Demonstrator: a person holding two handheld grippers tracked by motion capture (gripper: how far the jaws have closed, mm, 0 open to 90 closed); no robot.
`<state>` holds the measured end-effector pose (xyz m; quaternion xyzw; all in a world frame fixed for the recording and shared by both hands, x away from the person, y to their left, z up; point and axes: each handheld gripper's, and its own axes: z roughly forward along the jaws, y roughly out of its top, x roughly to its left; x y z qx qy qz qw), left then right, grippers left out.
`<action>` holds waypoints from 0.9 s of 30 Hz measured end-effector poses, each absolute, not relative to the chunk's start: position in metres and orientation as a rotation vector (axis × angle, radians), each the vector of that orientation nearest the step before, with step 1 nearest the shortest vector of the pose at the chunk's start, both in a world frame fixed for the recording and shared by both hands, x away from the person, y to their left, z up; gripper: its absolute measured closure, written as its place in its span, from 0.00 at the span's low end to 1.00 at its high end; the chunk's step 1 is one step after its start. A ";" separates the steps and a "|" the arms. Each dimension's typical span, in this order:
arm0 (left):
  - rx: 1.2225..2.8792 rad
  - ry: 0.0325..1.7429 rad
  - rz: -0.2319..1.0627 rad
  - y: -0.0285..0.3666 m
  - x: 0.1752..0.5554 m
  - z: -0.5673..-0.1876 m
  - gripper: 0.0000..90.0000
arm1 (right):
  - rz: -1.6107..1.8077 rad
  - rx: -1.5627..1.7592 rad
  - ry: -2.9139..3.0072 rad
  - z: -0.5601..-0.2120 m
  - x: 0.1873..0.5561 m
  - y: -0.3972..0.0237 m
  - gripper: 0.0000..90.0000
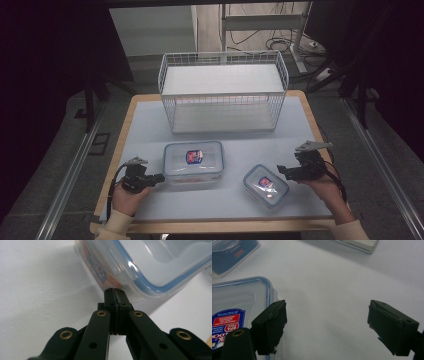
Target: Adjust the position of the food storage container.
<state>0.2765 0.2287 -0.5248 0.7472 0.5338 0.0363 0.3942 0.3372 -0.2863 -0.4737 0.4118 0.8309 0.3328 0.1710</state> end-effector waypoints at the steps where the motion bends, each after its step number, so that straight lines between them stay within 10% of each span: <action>1: 1.890 1.353 0.092 0.226 0.278 -0.524 1.00 | 0.945 1.169 2.360 -0.474 0.337 -0.286 0.17; 27: 1.926 1.280 0.046 0.162 0.336 -0.527 1.00 | 0.931 1.165 2.372 -0.476 0.339 -0.285 0.17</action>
